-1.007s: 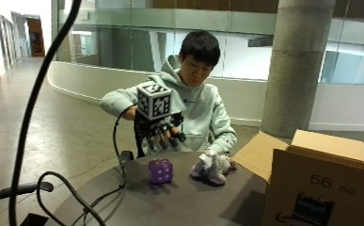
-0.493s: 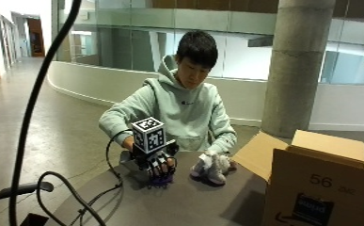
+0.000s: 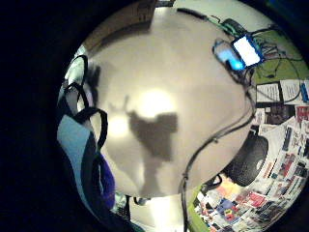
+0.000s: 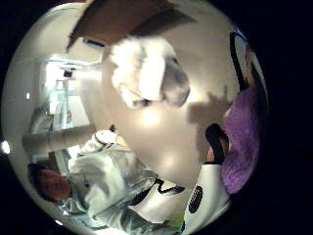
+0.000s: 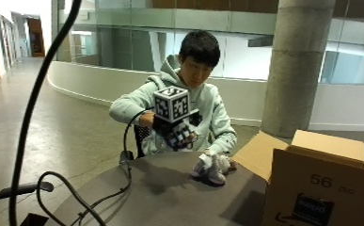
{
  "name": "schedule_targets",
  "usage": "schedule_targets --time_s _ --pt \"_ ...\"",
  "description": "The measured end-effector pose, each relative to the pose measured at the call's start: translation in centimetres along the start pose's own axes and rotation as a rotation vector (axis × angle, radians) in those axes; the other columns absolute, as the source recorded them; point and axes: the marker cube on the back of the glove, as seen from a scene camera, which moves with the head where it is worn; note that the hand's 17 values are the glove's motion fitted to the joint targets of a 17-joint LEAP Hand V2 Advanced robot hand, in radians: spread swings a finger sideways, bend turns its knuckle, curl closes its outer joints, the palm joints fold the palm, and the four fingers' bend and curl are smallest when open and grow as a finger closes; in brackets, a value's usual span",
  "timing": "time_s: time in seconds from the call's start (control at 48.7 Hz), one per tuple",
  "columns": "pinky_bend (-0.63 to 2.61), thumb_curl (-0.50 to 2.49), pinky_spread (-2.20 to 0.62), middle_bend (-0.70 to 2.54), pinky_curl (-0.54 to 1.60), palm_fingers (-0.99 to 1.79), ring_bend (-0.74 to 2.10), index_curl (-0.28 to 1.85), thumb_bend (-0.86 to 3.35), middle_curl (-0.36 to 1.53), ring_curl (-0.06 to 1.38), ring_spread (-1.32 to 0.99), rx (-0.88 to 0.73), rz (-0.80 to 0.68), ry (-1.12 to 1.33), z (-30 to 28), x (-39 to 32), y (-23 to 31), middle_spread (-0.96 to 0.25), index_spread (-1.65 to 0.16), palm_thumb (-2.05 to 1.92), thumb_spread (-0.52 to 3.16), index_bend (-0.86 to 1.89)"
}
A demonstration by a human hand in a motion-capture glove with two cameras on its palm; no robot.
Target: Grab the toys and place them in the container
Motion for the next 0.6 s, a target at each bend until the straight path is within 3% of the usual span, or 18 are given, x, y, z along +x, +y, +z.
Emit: schedule_targets --time_s 0.164,0.308,0.452,0.514,0.555,0.596 --pt "1.10 0.84 -0.49 1.19 0.62 0.84 1.39 0.55 0.34 0.91 0.78 -0.51 0.156 -0.047 -0.069 -9.0 -6.4 -3.7 -0.35 -0.39 0.73 0.81 0.98" --pt "1.17 0.93 -0.51 1.28 0.69 0.73 1.48 0.67 0.37 1.00 0.83 -0.53 0.430 -0.101 -0.139 -16.3 -11.8 -10.5 -0.37 -0.39 0.70 0.74 1.11" --pt "1.26 0.99 -0.51 1.32 0.76 0.62 1.52 0.78 0.33 1.05 0.86 -0.52 0.671 -0.054 -0.237 -19.7 -15.9 -17.0 -0.37 -0.38 0.61 0.68 1.15" --pt "1.32 1.00 -0.50 1.27 0.78 0.41 1.48 0.81 0.28 1.05 0.86 -0.50 0.672 -0.009 -0.220 -19.6 -16.3 -19.7 -0.36 -0.36 0.55 0.68 1.07" --pt "1.40 0.97 -0.48 1.15 0.79 0.13 1.45 0.79 0.25 1.02 0.85 -0.48 0.605 0.024 -0.205 -19.0 -16.4 -21.1 -0.35 -0.33 0.52 0.72 0.87" --pt "1.30 0.88 -0.38 0.92 0.76 -0.57 1.18 0.75 0.17 0.93 0.80 -0.41 0.510 0.049 -0.195 -18.3 -16.6 -22.1 -0.29 -0.29 0.36 0.91 0.66"
